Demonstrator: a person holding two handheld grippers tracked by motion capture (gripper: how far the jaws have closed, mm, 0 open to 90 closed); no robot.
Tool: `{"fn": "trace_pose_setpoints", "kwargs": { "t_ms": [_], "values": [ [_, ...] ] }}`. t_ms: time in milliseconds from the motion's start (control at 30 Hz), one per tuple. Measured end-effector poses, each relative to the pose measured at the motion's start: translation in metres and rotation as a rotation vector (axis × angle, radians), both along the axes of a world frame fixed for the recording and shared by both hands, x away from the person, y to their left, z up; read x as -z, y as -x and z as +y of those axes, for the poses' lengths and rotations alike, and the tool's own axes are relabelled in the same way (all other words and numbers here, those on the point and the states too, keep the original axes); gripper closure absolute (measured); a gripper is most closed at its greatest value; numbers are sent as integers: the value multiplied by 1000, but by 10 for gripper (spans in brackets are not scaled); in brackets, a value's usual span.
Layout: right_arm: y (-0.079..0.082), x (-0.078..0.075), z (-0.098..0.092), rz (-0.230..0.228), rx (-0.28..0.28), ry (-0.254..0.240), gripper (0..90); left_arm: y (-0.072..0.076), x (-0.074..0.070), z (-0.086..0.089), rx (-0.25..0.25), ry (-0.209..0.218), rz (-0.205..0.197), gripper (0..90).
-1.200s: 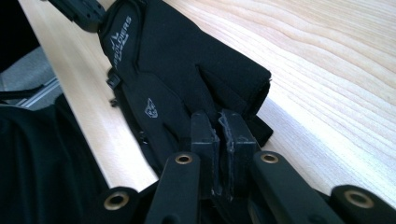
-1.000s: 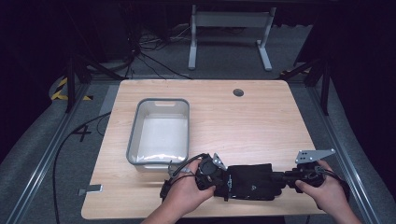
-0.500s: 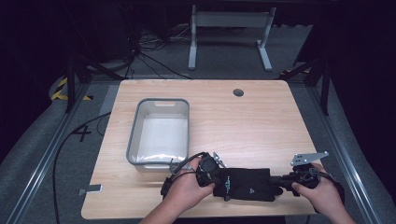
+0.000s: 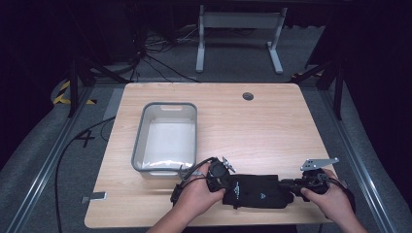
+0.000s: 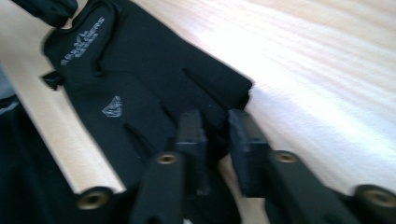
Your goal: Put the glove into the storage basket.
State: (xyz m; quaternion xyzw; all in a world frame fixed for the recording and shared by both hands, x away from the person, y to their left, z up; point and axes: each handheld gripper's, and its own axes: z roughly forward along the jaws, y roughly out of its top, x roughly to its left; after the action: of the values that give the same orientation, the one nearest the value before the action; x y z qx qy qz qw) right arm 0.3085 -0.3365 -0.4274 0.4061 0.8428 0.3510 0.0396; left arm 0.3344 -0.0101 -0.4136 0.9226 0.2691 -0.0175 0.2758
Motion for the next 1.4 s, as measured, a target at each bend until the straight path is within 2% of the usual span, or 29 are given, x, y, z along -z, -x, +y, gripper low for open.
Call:
{"fn": "trace_pose_setpoints", "kwargs": {
  "t_ms": [33,100,167,333,500,533,633,700,767,1000,1100,1133,1233,1333,1400],
  "values": [
    [2,-3,-1,-30,4,11,718,0,-2,1,-12,9,-21,656],
    [3,-6,-2,-47,6,18,724,0,-8,2,-23,32,-68,638],
    [3,-10,-4,-76,10,26,731,0,-13,1,-6,61,-89,631],
    [3,-17,-13,-107,28,-23,707,-1,-19,-12,87,95,-143,571],
    [5,-19,-21,-117,42,-46,699,-2,-25,-32,203,84,-163,563],
    [6,-19,-22,-114,46,-56,695,-3,-27,-35,212,87,-167,572],
    [7,-17,-27,-104,57,-84,687,-8,-28,-44,199,78,-160,572],
    [7,-15,-30,-101,70,-84,681,-11,-27,-48,194,95,-126,560],
    [6,-13,-33,-100,77,-86,675,-13,-25,-52,206,96,-111,548],
    [2,-6,-45,-98,117,-95,662,-12,-15,-70,280,61,-82,530],
    [2,-5,-48,-89,129,-108,656,-15,-9,-77,271,43,-79,525],
    [1,-5,-48,-90,129,-113,652,-16,-7,-79,259,36,-64,521],
    [1,-5,-48,-82,132,-129,646,-19,1,-81,272,47,-48,500],
    [-1,-4,-48,-77,128,-136,639,-23,10,-81,286,68,-60,441],
    [-2,-4,-47,-75,126,-138,637,-23,15,-80,283,65,-49,427]
  ]
}}
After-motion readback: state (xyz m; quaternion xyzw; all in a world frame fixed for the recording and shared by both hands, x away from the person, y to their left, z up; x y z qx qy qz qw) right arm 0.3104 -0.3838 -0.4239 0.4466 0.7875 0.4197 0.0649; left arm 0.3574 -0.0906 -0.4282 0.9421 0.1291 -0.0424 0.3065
